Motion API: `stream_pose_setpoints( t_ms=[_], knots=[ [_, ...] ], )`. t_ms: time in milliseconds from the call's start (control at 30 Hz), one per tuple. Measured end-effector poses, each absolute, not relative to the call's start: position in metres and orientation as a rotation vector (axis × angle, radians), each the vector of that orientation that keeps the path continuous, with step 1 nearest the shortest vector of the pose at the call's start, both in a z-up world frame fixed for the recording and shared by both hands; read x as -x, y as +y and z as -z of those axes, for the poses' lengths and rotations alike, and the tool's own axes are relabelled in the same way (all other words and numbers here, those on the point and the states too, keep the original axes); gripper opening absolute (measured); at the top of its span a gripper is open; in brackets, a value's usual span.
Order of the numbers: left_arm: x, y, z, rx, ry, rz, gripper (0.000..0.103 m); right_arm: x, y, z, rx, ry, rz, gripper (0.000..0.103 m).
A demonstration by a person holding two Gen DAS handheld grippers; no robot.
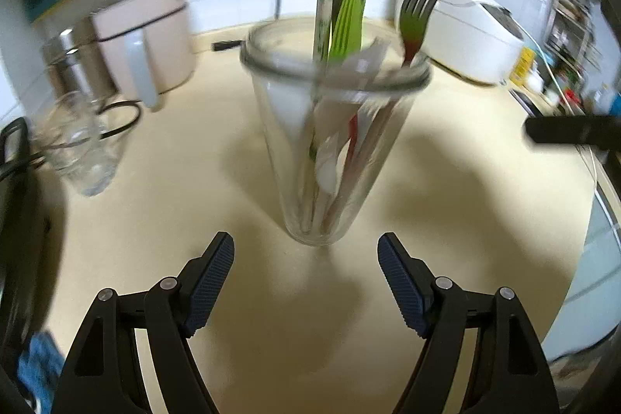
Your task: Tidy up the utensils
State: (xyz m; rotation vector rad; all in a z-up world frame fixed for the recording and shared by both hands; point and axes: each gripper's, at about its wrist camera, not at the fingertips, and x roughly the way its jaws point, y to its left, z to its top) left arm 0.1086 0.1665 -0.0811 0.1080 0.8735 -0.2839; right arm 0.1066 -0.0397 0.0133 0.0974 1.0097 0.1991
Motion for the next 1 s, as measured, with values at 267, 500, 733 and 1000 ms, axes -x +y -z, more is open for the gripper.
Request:
stream_pose_setpoints(
  t_ms=[267,500,733,1000],
  knots=[
    [-0.071,0.127,0.023,-0.105,0.806,0.073,0.08,-0.104,-0.057,-0.012,-0.077,1.015,-0.316,0.075],
    [-0.038,0.077,-0.032,-0.12,0.729,-0.021,0.079,-0.085,-0.063,-0.025,-0.025,0.962,-0.396,0.075],
    [-0.021,0.054,-0.031,-0.049,0.804,-0.075,0.079,-0.07,-0.08,-0.029,-0.013,0.942,-0.391,0.075],
    [-0.016,0.049,-0.023,-0.029,0.846,-0.073,0.079,-0.059,-0.094,-0.022,-0.034,0.96,-0.39,0.075]
  ],
)
